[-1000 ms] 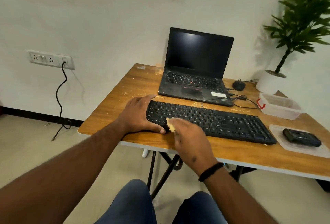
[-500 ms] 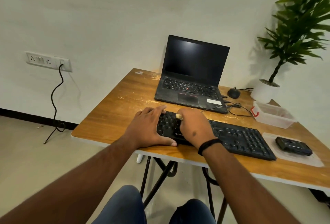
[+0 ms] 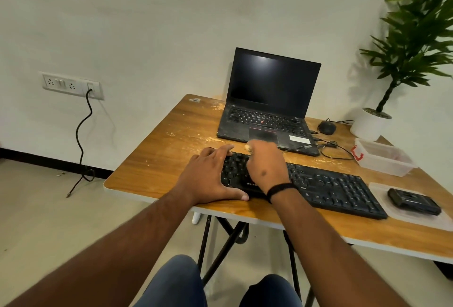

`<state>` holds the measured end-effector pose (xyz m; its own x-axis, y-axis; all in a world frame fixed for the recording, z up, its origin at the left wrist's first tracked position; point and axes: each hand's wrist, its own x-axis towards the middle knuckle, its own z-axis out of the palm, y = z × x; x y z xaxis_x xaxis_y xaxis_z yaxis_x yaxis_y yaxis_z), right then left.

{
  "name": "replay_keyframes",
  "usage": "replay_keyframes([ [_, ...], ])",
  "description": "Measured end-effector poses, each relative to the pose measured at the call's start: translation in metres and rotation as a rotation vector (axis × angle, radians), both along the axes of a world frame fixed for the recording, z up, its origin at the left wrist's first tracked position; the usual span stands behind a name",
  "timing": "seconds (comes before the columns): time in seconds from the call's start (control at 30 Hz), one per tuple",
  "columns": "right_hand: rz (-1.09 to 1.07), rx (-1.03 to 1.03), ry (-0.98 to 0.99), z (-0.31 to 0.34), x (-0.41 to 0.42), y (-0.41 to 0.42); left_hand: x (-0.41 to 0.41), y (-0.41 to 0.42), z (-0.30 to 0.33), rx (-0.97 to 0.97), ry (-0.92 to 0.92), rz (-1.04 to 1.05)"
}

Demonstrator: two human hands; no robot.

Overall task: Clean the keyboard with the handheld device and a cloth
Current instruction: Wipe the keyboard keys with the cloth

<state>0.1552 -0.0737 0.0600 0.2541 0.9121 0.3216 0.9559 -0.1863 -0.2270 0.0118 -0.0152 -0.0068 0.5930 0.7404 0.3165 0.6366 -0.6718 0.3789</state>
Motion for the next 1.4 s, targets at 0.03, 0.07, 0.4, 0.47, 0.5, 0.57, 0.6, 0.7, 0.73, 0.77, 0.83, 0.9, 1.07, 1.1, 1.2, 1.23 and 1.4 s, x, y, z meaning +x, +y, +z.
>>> replay_keyframes([
  [0.03,0.009,-0.039,-0.006,-0.002,-0.005,0.003,0.0,0.001,0.0,0.003,-0.005,0.001],
  [0.07,0.037,-0.082,-0.04,-0.006,-0.014,0.003,0.0,0.001,-0.001,0.006,-0.008,-0.001],
  [0.4,0.084,-0.1,-0.081,0.006,-0.004,-0.006,0.0,0.003,-0.002,0.003,-0.002,-0.002],
  [0.47,0.062,-0.115,-0.112,0.008,-0.007,0.005,0.0,0.002,-0.002,0.0,-0.016,-0.002],
  [0.5,0.08,-0.147,-0.137,0.006,-0.015,0.008,0.0,0.002,-0.002,0.001,-0.026,-0.006],
  [0.57,0.147,-0.175,-0.226,-0.005,-0.034,0.008,-0.001,0.005,-0.004,-0.019,-0.041,-0.023],
  [0.6,0.173,-0.175,-0.272,-0.01,-0.041,0.005,-0.002,0.006,-0.005,-0.034,-0.046,-0.031],
  [0.7,0.209,-0.196,-0.274,-0.008,-0.037,-0.001,-0.002,0.008,-0.006,-0.027,-0.044,-0.029],
  [0.73,0.204,-0.215,-0.248,-0.003,-0.031,-0.002,-0.001,0.007,-0.006,-0.018,-0.038,-0.02],
  [0.77,0.186,-0.216,-0.219,0.002,-0.024,-0.002,0.0,0.006,-0.005,-0.013,-0.036,-0.01],
  [0.83,0.125,-0.165,-0.18,0.009,-0.009,0.003,0.0,0.003,-0.003,-0.013,-0.031,0.004],
  [0.9,0.078,-0.13,-0.174,0.01,-0.003,0.008,0.0,0.001,-0.001,-0.012,-0.025,0.002],
  [1.07,0.138,-0.24,-0.298,-0.01,-0.018,0.003,0.0,0.001,-0.001,-0.009,-0.03,0.0],
  [1.1,0.146,-0.239,-0.322,-0.012,-0.018,0.002,0.0,0.002,-0.001,-0.008,-0.03,0.0],
  [1.2,0.162,-0.235,-0.323,-0.005,-0.008,0.003,-0.001,0.001,-0.001,-0.003,-0.023,0.008],
  [1.23,0.173,-0.247,-0.32,-0.002,-0.004,0.004,-0.001,0.0,-0.001,-0.005,-0.017,0.009],
  [1.4,0.158,-0.233,-0.28,0.004,-0.001,0.008,0.0,0.001,0.001,-0.007,-0.008,0.012],
])
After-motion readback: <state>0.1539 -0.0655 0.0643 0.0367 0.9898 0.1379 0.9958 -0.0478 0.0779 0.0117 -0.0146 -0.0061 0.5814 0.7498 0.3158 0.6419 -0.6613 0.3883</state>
